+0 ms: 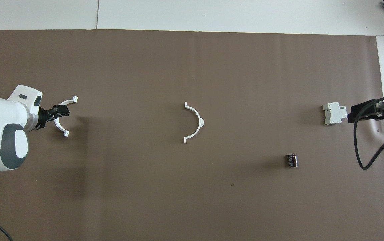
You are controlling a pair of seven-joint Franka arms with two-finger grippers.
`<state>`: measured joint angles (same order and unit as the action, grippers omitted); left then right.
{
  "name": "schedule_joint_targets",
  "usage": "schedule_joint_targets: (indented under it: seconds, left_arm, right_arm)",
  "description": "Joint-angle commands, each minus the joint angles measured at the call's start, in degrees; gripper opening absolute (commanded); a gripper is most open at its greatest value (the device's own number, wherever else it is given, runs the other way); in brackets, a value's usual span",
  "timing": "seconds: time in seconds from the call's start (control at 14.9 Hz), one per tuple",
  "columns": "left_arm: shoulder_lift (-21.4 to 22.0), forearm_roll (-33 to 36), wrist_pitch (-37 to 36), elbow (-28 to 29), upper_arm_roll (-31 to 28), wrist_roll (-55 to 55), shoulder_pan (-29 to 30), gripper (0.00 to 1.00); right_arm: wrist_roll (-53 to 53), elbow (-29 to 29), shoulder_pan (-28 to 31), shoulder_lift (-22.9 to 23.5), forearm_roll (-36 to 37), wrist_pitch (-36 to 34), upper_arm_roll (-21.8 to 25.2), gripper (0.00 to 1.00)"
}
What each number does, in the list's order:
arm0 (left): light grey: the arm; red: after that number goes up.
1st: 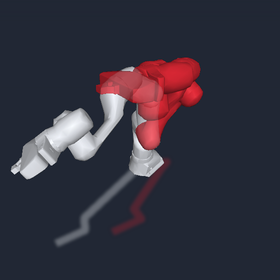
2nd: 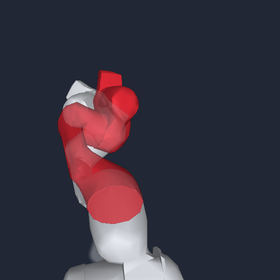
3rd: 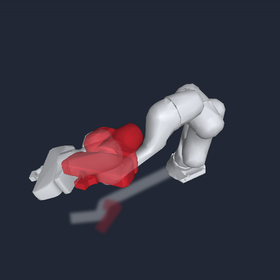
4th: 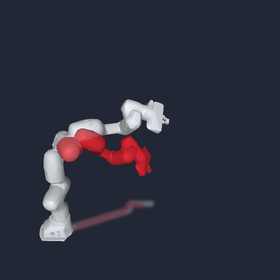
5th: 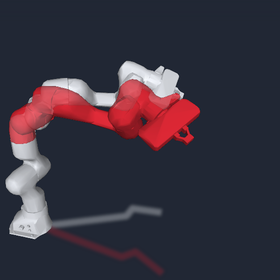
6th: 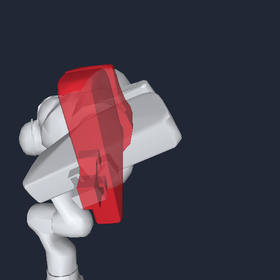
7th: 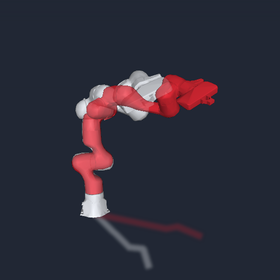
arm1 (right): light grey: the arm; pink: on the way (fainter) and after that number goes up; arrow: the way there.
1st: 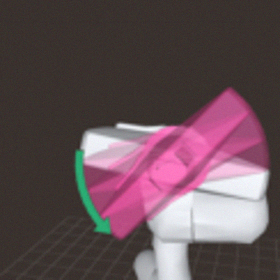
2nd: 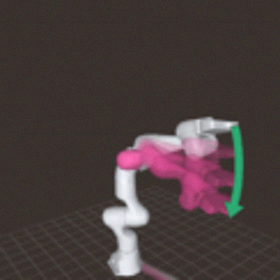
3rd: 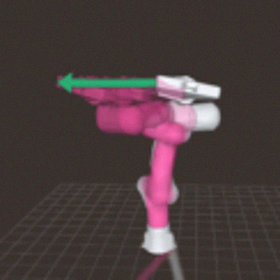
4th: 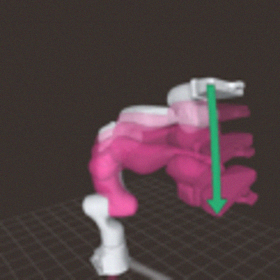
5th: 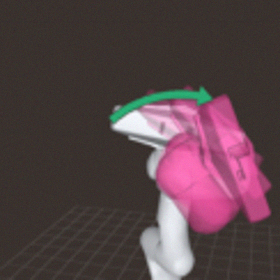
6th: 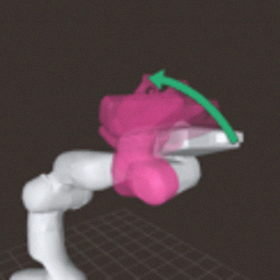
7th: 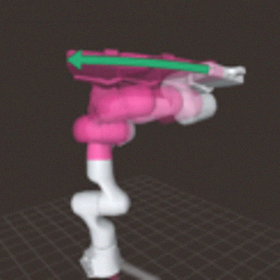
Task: Assemble drain pipe with both arms
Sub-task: 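Reach the left gripper to the other white clamp half and grasp it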
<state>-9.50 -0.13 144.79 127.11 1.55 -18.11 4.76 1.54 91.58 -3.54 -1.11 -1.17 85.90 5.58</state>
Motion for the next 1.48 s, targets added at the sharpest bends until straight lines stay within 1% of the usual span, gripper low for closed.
schedule_joint_targets:
  seconds: [0.0,0.67,0.81,0.88,0.94,1.01,1.08,1.14,1.41]
  left_arm:
    - [-0.8,-0.7,2.3,0.7,-0.2,0.4,-0.6,1.0]
    - [-0.8,-0.7,2.2,0.7,-0.2,0.3,-0.6,1.0]
    - [-0.8,-0.7,2.3,0.7,-0.2,-0.3,-0.6,0.94]
    - [-0.8,-0.7,2.3,0.7,-0.2,-0.3,-0.6,0.81]
    - [-0.8,-0.7,2.3,0.8,-0.2,-0.4,-0.6,0.64]
    - [-0.8,-0.7,2.3,0.7,-0.2,-0.3,-0.6,0.44]
    - [-0.8,-0.7,2.2,0.7,-0.2,-0.1,-0.6,0.21]
    - [-0.8,-0.7,2.2,0.7,-0.2,0.4,-0.6,0.0]
    - [-0.8,-0.6,1.6,0.4,-0.1,0.5,-0.7,0.0]
  right_arm:
    - [-0.9,0.3,0.7,-0.6,-1.1,0.3,-0.2,1.0]
    - [-1.0,0.3,0.7,-0.6,-1.1,0.3,-0.2,1.0]
    - [-1.0,0.3,0.7,-0.6,-1.1,0.3,-0.2,1.0]
    - [-1.0,0.3,0.7,-0.6,-1.1,0.3,-0.2,1.0]
    - [-1.0,0.3,0.7,-0.6,-1.1,0.3,-0.2,1.0]
    - [-1.0,0.3,0.7,-0.6,-1.1,0.3,-0.2,1.0]
    - [-1.0,0.3,0.7,-0.6,-1.1,0.3,-0.2,1.0]
    - [-1.0,0.3,0.7,-0.6,-1.1,0.3,-0.2,1.0]
    - [-1.0,0.3,0.7,-0.6,-1.1,0.3,-0.2,1.0]
